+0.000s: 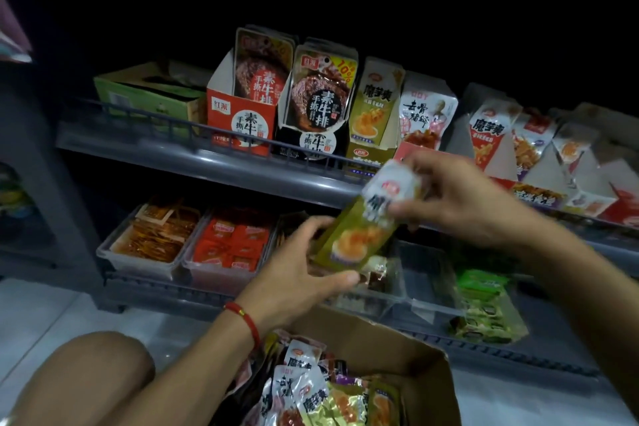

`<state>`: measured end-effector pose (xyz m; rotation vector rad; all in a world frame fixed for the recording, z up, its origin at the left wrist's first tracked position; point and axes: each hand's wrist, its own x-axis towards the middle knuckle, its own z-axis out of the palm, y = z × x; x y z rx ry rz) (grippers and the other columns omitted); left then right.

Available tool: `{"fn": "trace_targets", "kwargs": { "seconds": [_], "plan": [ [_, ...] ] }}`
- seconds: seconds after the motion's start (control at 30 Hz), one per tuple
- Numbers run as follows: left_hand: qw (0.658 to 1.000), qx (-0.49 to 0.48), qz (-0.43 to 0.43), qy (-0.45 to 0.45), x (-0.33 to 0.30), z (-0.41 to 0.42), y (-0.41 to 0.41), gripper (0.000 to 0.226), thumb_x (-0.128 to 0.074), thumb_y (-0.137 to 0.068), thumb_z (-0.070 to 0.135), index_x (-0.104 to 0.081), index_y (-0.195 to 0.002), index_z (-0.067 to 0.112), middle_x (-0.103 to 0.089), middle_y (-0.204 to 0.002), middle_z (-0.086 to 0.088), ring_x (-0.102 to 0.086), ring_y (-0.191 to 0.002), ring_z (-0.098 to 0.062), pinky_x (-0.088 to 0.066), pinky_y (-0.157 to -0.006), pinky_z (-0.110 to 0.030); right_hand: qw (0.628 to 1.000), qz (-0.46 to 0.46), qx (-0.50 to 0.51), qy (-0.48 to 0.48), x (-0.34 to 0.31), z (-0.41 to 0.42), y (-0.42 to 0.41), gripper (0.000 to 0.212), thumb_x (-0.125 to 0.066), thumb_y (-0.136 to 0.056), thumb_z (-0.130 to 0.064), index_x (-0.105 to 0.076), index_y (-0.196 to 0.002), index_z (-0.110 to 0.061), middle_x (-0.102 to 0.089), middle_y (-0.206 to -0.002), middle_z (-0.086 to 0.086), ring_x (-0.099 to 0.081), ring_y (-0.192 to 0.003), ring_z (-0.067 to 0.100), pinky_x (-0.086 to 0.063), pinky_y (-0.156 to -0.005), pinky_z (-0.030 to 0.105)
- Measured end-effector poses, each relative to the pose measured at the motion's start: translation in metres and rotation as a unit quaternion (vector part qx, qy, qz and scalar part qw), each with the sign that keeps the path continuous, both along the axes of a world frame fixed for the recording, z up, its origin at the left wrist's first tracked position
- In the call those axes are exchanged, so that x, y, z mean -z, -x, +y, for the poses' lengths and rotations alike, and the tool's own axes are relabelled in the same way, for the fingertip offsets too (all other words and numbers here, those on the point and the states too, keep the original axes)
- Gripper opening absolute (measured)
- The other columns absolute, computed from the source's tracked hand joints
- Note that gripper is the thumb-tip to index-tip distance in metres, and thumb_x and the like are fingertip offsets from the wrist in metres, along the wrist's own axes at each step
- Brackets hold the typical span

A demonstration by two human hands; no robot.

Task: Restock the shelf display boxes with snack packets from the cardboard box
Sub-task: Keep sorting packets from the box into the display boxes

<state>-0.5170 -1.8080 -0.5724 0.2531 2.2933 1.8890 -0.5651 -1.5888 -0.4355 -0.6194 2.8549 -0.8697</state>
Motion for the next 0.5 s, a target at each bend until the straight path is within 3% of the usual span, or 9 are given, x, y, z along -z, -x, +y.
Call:
{"fn": "trace_targets", "kwargs": {
  "seconds": [0.13,0.2,0.27,0.37,0.5],
  "plan": [
    [0.998,-0.062,0.013,-0.030,-0.002,-0.010,0.007,0.082,-0.079,-0.086,0.032,-0.029,-0.149,0.046,-0.063,-0.124,0.007,-0.071,-0.098,-0.009,-0.063,-0.083,-0.038,0.976,0.207,0.053,-0.048,-0.080,0.003,0.034,0.032,-0.076,-0.081,-0.035,-0.058,-0.105,-0.023,-0.067,-0.099,-0.003,-0.068,-0.085,0.018,-0.060,-0.074,0.048],
    [0.998,-0.061,0.012,-0.018,-0.003,-0.012,0.007,0.081,-0.076,-0.089,0.033,-0.024,-0.150,0.047,-0.062,-0.124,0.009,-0.071,-0.098,-0.009,-0.063,-0.081,-0.032,0.965,0.250,0.074,-0.021,-0.107,0.003,0.053,0.034,-0.074,-0.087,-0.027,-0.057,-0.116,-0.021,-0.066,-0.111,-0.003,-0.067,-0.093,0.018,-0.057,-0.072,0.037],
    [0.999,-0.046,0.009,0.002,-0.003,-0.013,0.007,0.083,-0.074,-0.091,0.033,-0.019,-0.151,0.050,-0.059,-0.125,0.011,-0.069,-0.099,-0.008,-0.062,-0.083,-0.032,0.952,0.285,0.091,-0.059,-0.119,0.002,0.082,0.039,-0.074,-0.089,-0.026,-0.057,-0.123,-0.020,-0.063,-0.117,-0.002,-0.063,-0.099,0.016,-0.052,-0.074,0.030],
    [0.999,-0.019,0.006,0.033,-0.002,-0.012,0.007,0.087,-0.067,-0.096,0.032,-0.006,-0.152,0.056,-0.056,-0.128,0.014,-0.067,-0.103,-0.008,-0.061,-0.090,-0.036,0.954,0.251,0.097,-0.131,-0.110,-0.009,0.127,0.053,-0.079,-0.085,-0.028,-0.058,-0.132,-0.017,-0.065,-0.126,0.005,-0.064,-0.109,0.025,-0.055,-0.092,0.044],
    [0.998,0.001,-0.002,0.058,-0.003,-0.011,0.007,0.089,-0.063,-0.098,0.036,0.005,-0.149,0.062,-0.054,-0.128,0.017,-0.066,-0.103,-0.008,-0.060,-0.090,-0.036,0.955,0.218,0.089,-0.179,-0.075,-0.029,0.165,0.058,-0.080,-0.084,-0.023,-0.055,-0.136,-0.015,-0.064,-0.130,0.012,-0.064,-0.114,0.032,-0.055,-0.095,0.047]
  ]
}}
